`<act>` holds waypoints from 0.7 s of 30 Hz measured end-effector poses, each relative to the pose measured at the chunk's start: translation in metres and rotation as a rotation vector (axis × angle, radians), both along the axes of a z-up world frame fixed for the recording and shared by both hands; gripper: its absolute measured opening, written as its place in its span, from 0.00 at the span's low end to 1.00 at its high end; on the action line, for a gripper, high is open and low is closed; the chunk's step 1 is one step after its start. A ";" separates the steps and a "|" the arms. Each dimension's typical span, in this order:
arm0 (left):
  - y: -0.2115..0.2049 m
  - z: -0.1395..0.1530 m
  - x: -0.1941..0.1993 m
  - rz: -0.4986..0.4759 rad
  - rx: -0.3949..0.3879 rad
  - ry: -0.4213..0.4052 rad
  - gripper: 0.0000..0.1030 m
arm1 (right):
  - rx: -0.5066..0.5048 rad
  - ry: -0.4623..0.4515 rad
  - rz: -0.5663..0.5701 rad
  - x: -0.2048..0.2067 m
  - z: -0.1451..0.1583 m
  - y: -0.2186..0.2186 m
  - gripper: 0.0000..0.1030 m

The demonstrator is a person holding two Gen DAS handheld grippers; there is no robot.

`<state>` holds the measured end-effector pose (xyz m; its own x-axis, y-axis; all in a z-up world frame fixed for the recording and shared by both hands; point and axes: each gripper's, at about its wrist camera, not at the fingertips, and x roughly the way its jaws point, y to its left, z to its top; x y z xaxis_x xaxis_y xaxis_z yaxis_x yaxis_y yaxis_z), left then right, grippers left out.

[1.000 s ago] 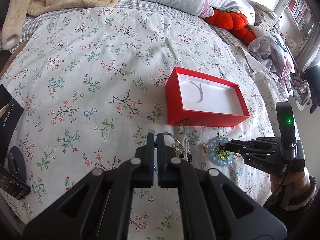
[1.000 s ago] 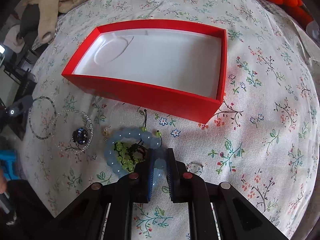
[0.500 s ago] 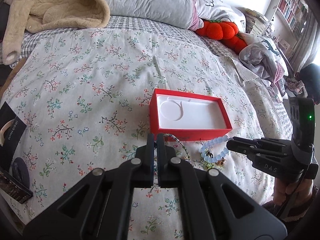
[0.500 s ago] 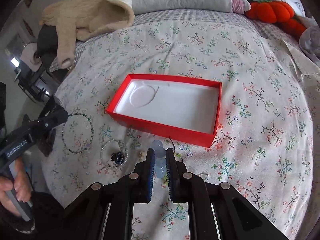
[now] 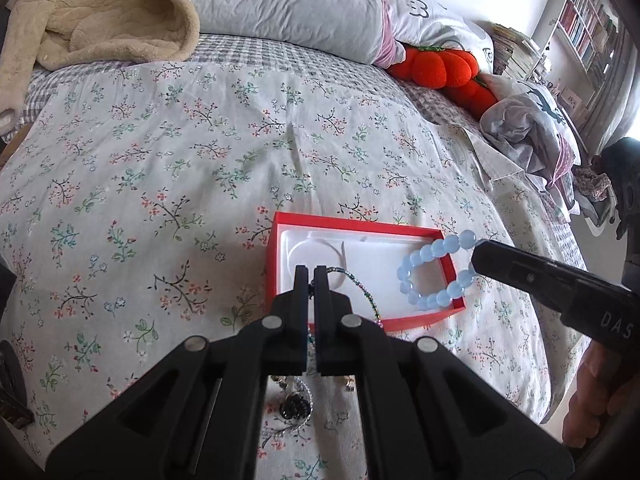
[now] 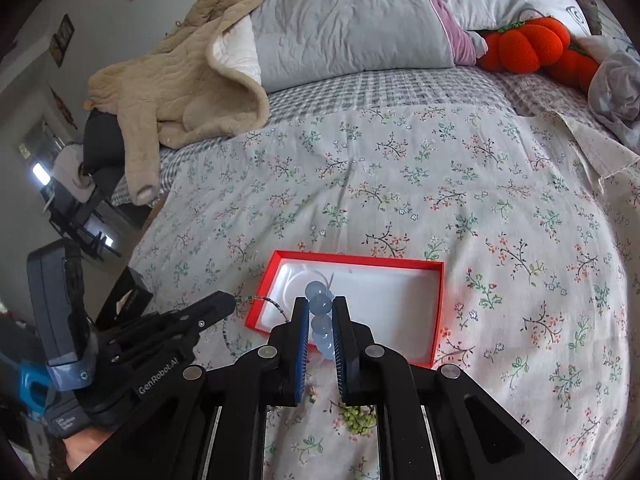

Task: Organize jewelry
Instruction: 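Lower both held bracelets into the red box and open both grippers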

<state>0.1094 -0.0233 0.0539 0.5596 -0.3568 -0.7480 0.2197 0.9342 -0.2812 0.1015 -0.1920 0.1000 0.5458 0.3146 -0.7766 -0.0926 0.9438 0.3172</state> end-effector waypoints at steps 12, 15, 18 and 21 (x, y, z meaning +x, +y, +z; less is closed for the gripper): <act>-0.023 -0.026 0.032 -0.003 0.074 -0.019 0.03 | -0.055 0.108 -0.070 0.030 -0.053 -0.031 0.11; -0.024 -0.029 0.036 -0.004 0.087 -0.013 0.03 | -0.055 0.124 -0.067 0.033 -0.058 -0.034 0.11; -0.025 -0.030 0.037 -0.002 0.104 -0.023 0.04 | -0.058 0.131 -0.063 0.033 -0.060 -0.034 0.12; -0.025 -0.027 0.035 -0.001 0.118 -0.006 0.10 | -0.079 0.140 -0.067 0.032 -0.058 -0.034 0.15</act>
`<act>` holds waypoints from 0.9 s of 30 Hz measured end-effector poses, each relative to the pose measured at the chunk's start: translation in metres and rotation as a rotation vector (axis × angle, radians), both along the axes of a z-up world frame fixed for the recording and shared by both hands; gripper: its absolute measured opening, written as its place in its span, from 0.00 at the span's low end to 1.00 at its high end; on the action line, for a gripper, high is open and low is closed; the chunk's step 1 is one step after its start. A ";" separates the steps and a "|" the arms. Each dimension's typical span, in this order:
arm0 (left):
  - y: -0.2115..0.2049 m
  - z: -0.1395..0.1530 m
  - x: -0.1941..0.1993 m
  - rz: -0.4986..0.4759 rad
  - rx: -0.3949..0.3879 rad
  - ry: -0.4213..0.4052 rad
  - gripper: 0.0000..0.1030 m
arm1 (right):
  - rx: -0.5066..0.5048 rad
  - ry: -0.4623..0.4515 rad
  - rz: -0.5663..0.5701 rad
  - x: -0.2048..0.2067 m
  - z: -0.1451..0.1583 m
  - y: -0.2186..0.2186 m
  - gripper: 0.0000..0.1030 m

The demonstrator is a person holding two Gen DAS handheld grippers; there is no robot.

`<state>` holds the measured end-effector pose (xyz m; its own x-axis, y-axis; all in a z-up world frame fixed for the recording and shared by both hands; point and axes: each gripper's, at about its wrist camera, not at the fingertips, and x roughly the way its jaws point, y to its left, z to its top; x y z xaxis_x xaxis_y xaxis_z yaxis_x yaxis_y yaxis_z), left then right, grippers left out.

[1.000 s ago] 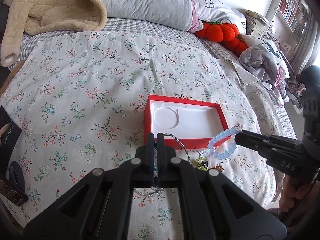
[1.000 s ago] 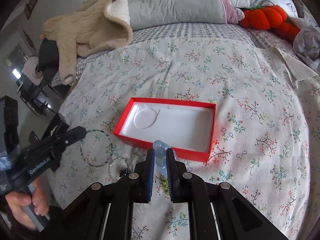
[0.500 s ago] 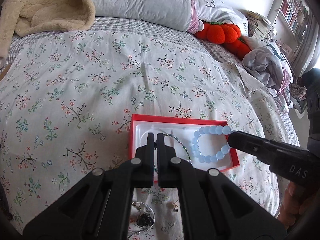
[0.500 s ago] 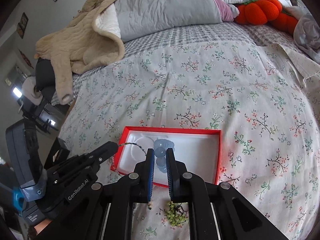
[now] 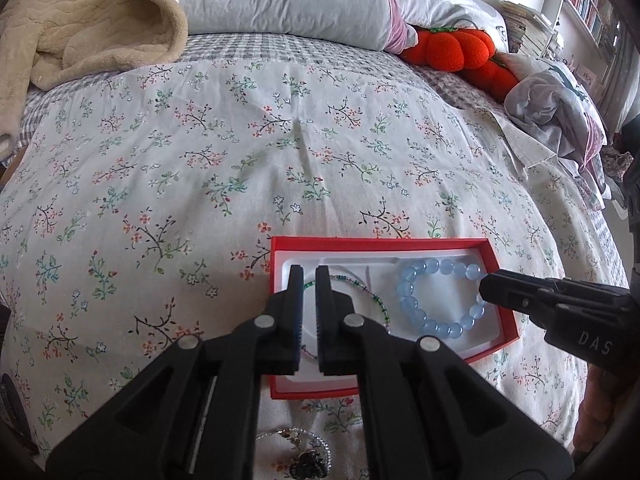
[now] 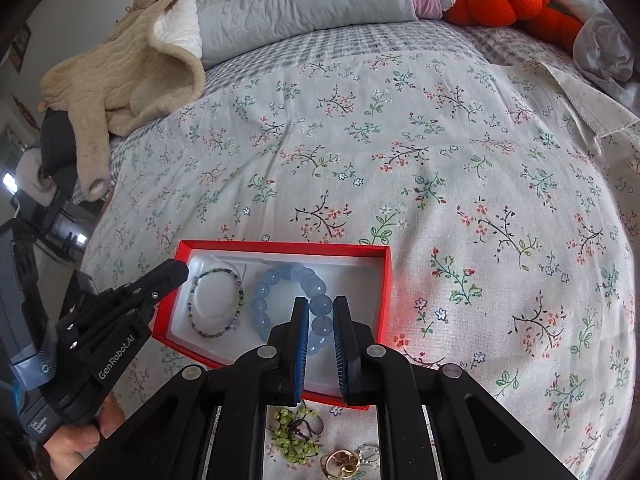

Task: Organize jewelry
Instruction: 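Lower both held bracelets into the red box and open both grippers, then grasp the clear crystal bead bracelet with the left gripper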

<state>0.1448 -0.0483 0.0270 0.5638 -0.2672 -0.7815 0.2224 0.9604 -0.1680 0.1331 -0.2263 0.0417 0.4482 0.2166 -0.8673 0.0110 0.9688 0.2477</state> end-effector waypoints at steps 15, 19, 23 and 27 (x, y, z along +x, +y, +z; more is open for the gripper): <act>0.015 0.021 -0.037 0.024 0.042 -0.004 0.67 | -0.055 -0.050 0.028 -0.043 0.031 0.008 0.59; 0.023 0.017 -0.051 0.055 0.076 0.007 0.75 | -0.079 -0.034 0.021 -0.057 0.028 0.005 0.60; 0.029 0.011 -0.062 0.063 0.099 0.037 0.78 | -0.093 -0.029 0.019 -0.071 0.027 0.002 0.68; 0.036 0.006 -0.072 0.068 0.113 0.054 0.80 | -0.115 -0.025 0.024 -0.082 0.022 0.002 0.72</act>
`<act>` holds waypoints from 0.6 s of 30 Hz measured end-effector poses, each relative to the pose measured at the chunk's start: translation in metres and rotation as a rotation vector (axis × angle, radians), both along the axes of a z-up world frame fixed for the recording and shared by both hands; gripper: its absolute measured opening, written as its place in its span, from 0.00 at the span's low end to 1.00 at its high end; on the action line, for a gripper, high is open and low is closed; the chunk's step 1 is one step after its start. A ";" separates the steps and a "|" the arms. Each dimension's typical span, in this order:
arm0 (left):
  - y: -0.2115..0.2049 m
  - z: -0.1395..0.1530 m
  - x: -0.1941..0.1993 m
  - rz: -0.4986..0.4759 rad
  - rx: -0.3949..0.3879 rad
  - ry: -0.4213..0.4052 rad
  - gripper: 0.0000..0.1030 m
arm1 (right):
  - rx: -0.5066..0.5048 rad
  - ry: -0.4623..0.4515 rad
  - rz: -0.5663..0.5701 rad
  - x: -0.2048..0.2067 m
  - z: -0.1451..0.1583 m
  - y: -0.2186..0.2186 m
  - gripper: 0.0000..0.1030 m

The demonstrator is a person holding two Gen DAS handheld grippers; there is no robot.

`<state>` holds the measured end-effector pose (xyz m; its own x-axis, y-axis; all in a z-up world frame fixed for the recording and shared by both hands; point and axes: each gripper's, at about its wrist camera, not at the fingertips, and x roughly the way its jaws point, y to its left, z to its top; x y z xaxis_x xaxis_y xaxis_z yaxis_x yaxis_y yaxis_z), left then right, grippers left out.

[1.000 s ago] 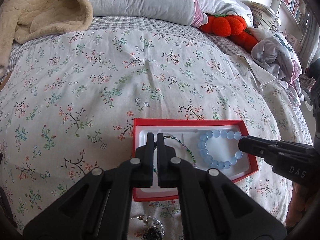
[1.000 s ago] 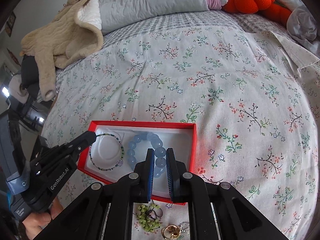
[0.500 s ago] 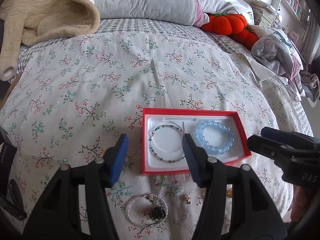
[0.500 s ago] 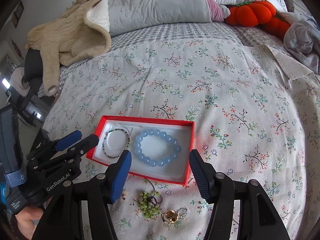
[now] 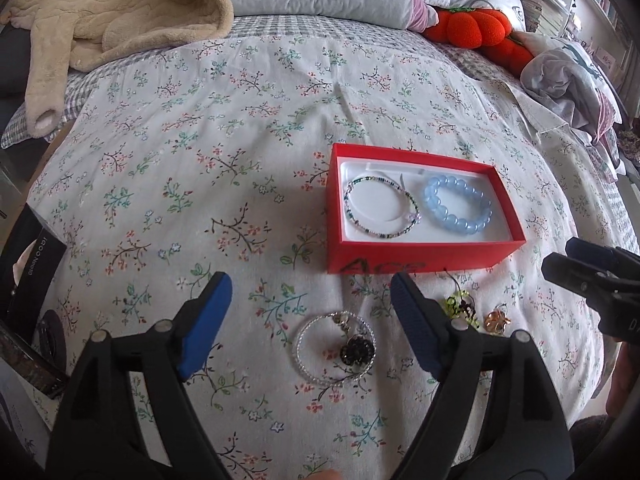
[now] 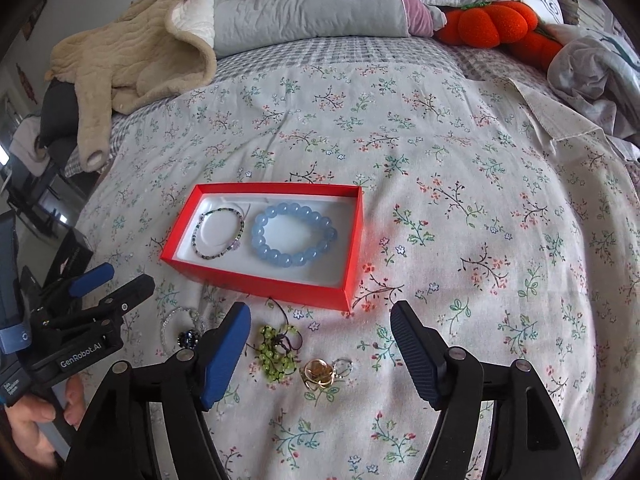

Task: Organize jewelry
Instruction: 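Grasp the clear crystal bead bracelet with the left gripper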

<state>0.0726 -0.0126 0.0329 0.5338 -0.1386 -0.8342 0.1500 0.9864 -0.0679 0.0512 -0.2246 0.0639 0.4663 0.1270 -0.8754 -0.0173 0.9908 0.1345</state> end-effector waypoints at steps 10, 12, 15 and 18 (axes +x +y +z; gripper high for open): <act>0.013 -0.020 -0.023 -0.031 -0.004 0.040 0.83 | -0.048 -0.002 0.034 -0.022 -0.017 0.001 0.73; 0.014 -0.025 -0.027 -0.048 0.003 0.043 0.83 | -0.056 -0.003 0.037 -0.026 -0.021 0.000 0.73; 0.017 -0.032 -0.033 -0.064 0.013 0.046 0.83 | -0.051 0.007 0.037 -0.030 -0.031 -0.004 0.74; 0.022 -0.039 -0.039 -0.079 0.014 0.044 0.83 | -0.055 0.027 0.031 -0.035 -0.043 -0.009 0.74</act>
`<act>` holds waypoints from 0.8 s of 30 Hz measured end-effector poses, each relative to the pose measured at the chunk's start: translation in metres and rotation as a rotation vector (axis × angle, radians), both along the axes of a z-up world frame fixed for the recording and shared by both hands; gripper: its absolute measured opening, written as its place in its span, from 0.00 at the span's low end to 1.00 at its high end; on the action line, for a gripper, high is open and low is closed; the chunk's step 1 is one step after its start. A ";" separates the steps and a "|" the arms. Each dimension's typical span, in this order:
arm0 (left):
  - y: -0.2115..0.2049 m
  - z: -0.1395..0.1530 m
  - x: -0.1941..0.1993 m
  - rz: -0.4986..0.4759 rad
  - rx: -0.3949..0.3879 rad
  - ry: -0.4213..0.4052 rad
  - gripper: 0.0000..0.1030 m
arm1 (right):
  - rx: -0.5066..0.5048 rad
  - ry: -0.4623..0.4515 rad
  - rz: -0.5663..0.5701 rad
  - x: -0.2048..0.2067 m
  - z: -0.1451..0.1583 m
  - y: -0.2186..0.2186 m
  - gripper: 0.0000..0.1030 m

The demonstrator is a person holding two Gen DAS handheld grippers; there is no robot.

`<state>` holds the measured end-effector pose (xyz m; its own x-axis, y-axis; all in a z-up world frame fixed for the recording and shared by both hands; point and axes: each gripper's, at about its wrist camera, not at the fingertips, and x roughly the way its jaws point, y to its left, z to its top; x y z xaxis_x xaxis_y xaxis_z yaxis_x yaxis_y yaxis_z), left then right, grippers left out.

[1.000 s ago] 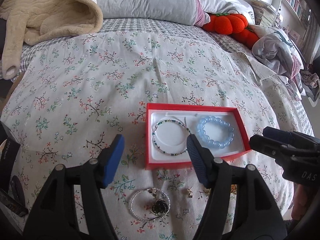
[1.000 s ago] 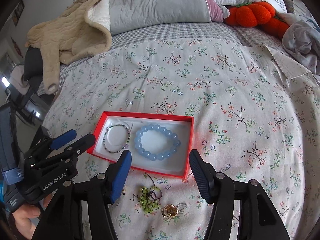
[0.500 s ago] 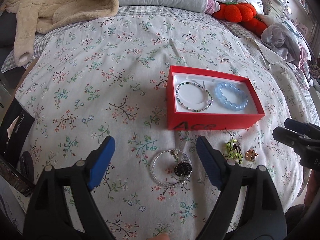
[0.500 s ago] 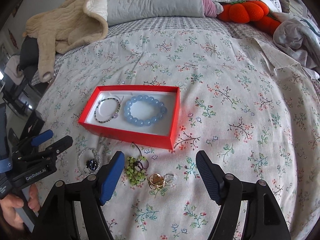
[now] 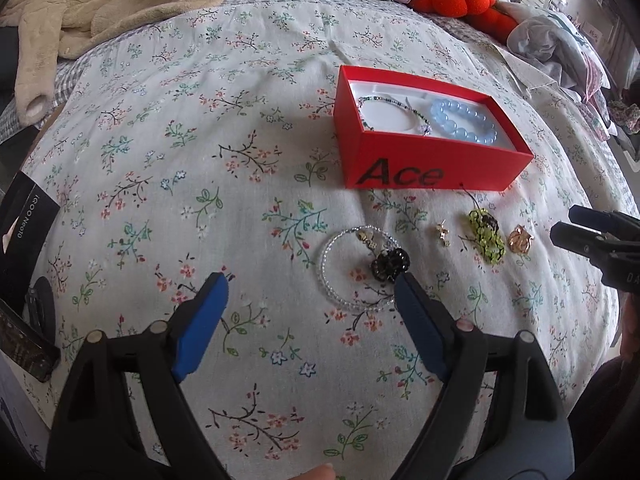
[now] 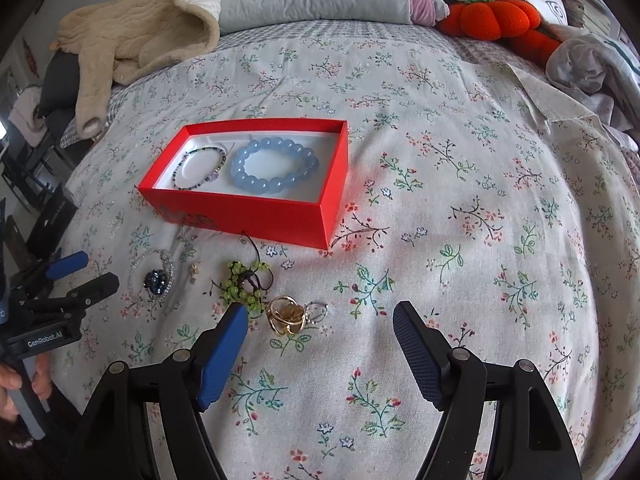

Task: Organize jewelry
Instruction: 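Grasp the clear crystal bead bracelet with the left gripper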

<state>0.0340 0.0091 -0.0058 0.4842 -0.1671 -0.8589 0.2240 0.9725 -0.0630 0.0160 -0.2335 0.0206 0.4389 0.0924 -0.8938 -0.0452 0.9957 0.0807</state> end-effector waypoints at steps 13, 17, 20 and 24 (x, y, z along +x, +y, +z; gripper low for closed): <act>-0.009 -0.031 -0.012 -0.171 0.032 0.002 0.83 | -0.068 0.073 0.085 -0.020 -0.035 0.008 0.74; -0.006 -0.026 -0.005 -0.143 -0.017 0.014 0.83 | -0.063 0.068 0.094 -0.020 -0.033 0.010 0.74; -0.003 -0.023 0.000 -0.116 -0.050 0.018 0.81 | -0.064 0.066 0.096 -0.019 -0.032 0.010 0.74; -0.001 -0.026 0.009 -0.090 -0.067 0.043 0.57 | -0.066 0.073 0.098 -0.017 -0.033 0.009 0.74</act>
